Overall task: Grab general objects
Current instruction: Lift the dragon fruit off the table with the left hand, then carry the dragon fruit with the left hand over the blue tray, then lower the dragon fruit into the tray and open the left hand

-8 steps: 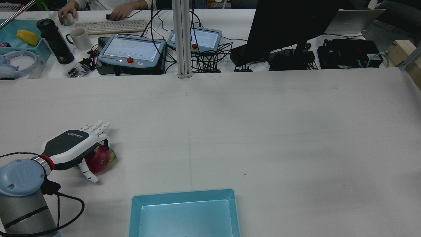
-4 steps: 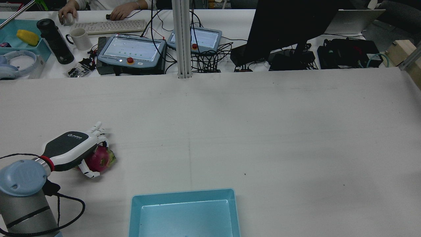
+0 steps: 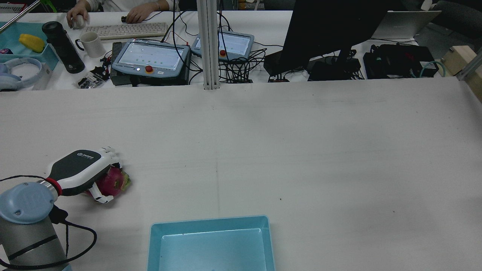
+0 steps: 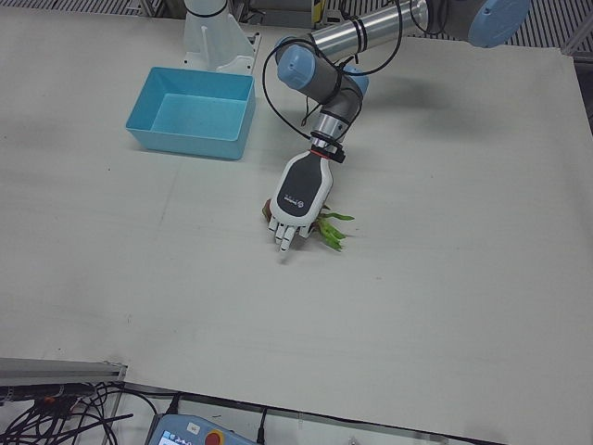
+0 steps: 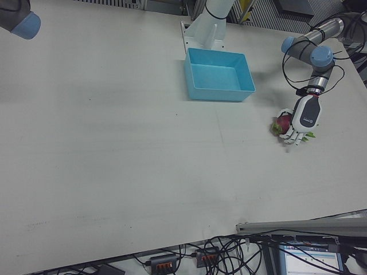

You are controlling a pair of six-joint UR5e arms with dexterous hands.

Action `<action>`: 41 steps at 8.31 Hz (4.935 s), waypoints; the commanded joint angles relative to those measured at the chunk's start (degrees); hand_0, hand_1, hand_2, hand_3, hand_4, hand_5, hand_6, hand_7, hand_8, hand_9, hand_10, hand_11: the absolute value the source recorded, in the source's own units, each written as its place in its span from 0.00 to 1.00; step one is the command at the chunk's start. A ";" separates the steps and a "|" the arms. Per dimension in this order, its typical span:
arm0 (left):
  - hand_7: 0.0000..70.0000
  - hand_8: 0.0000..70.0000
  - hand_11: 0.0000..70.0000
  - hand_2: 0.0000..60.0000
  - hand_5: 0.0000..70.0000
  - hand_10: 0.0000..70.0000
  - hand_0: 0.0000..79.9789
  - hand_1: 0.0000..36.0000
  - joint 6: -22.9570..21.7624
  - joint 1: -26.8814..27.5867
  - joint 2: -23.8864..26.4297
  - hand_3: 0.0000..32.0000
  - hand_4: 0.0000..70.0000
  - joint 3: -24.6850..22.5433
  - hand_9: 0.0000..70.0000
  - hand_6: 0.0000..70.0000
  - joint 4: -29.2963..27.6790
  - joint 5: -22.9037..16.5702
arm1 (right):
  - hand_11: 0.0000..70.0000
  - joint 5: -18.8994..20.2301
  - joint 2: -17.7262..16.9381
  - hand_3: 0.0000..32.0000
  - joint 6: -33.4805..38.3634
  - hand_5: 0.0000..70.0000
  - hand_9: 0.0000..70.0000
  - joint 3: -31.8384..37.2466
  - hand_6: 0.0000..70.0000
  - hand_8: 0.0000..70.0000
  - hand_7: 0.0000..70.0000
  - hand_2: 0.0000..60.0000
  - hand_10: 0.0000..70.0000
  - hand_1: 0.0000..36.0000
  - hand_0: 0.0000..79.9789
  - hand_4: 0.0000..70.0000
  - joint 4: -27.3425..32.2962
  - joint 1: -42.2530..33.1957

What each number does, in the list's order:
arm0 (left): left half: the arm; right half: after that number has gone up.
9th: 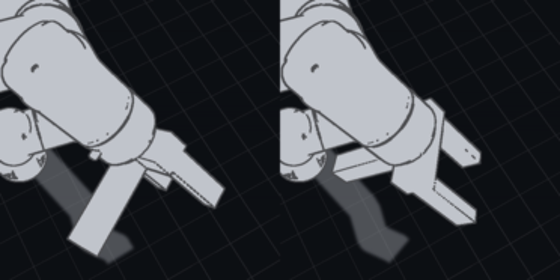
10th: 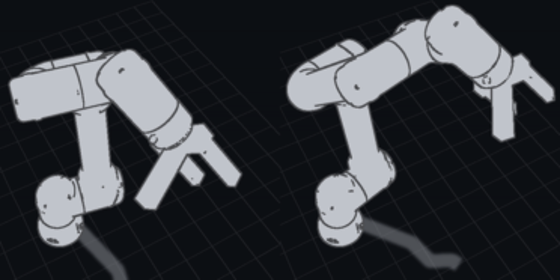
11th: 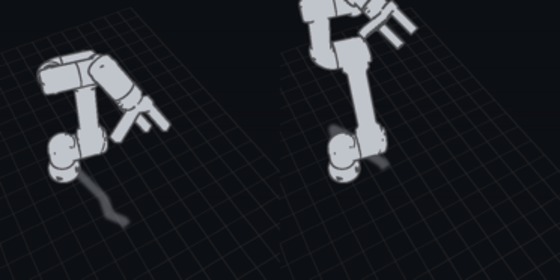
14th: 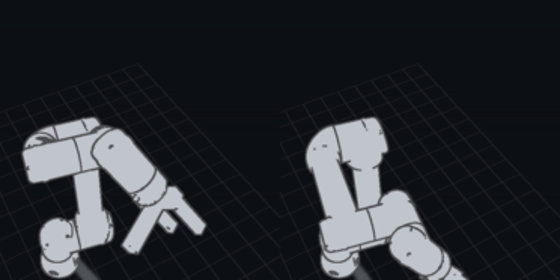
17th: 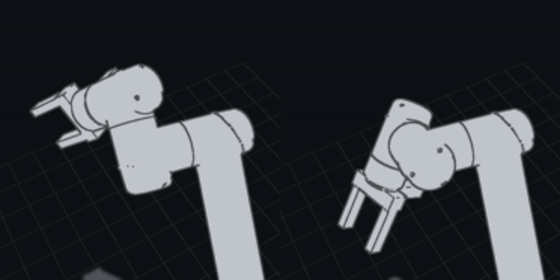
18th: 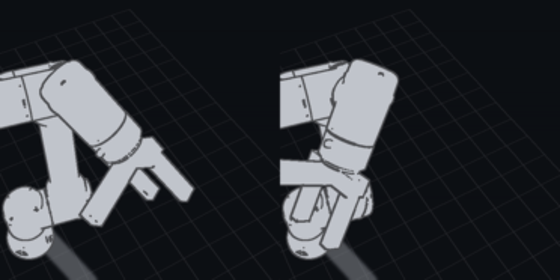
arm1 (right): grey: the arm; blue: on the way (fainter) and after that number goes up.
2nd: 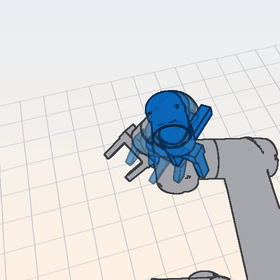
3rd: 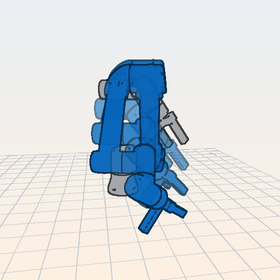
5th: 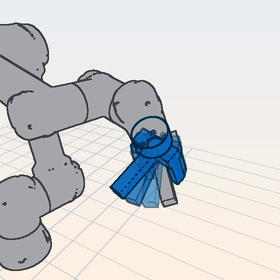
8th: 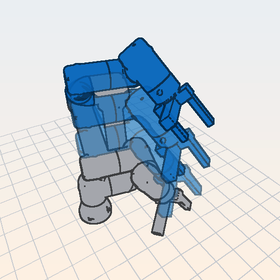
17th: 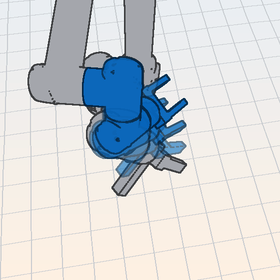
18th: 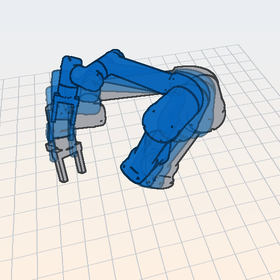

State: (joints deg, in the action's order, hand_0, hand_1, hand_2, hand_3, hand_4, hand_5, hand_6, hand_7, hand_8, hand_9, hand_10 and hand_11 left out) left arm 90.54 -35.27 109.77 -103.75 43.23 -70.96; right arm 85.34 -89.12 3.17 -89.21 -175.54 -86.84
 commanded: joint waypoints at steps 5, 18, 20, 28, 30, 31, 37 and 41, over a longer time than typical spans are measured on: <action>0.41 0.17 1.00 1.00 1.00 0.79 0.58 1.00 0.08 -5.24 4.89 0.00 0.23 -12.79 0.20 0.20 9.92 -0.85 | 0.00 0.00 0.00 0.00 0.00 0.00 0.00 0.00 0.00 0.00 0.00 0.00 0.00 0.00 0.00 0.00 0.02 0.00; 0.48 0.20 1.00 1.00 1.00 0.83 0.61 0.94 -37.51 -18.34 18.73 0.00 0.30 -19.29 0.24 0.25 2.04 -25.28 | 0.00 0.00 0.00 0.00 0.00 0.00 0.00 0.00 0.00 0.00 0.00 0.00 0.00 0.00 0.00 0.00 0.02 0.00; 0.50 0.21 1.00 1.00 1.00 0.80 0.62 0.97 -40.87 -14.24 18.73 0.00 0.30 -20.43 0.27 0.26 1.07 -27.21 | 0.00 0.00 0.00 0.00 0.00 0.00 0.00 0.00 0.00 0.00 0.00 0.00 0.00 0.00 0.00 0.00 0.02 0.00; 0.53 0.21 0.93 1.00 1.00 0.64 0.66 1.00 -40.81 13.34 18.99 0.00 0.30 -23.70 0.30 0.27 2.38 -21.79 | 0.00 0.00 0.00 0.00 0.00 0.00 0.00 0.00 0.00 0.00 0.00 0.00 0.00 0.00 0.00 0.00 0.02 0.00; 0.36 0.07 0.42 1.00 0.78 0.26 0.69 0.99 -40.70 14.71 18.73 0.00 0.22 -23.43 0.11 0.13 2.30 -19.92 | 0.00 0.00 0.00 0.00 0.00 0.00 0.00 0.00 0.00 0.00 0.00 0.00 0.00 0.00 0.00 0.00 -0.06 0.00; 0.24 0.00 0.23 0.81 0.53 0.13 0.71 0.89 -40.70 14.79 18.55 0.00 0.17 -23.43 0.03 0.05 2.21 -20.01 | 0.00 0.00 0.00 0.00 0.00 0.00 0.00 0.00 0.00 0.00 0.00 0.00 0.00 0.00 0.00 0.00 0.02 0.00; 0.26 0.00 0.13 0.25 0.61 0.06 0.71 0.67 -40.62 15.06 18.38 0.00 0.08 -23.43 0.03 0.02 2.21 -20.36 | 0.00 0.00 0.00 0.00 0.00 0.00 0.00 0.00 0.00 0.00 0.00 0.00 0.00 0.00 0.00 0.00 -0.06 0.00; 0.25 0.00 0.13 0.22 0.56 0.06 0.71 0.67 -40.35 14.80 18.38 0.00 0.03 -23.34 0.03 0.00 2.30 -20.62 | 0.00 0.00 0.00 0.00 0.00 0.00 0.00 0.00 0.00 0.00 0.00 0.00 0.00 0.00 0.00 0.00 0.02 0.00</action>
State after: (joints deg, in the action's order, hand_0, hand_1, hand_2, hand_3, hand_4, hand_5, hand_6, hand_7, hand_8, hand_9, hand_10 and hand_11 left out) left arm 50.11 -20.15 128.17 -127.18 45.44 -91.58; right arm 85.34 -89.12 3.16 -89.21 -175.56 -86.84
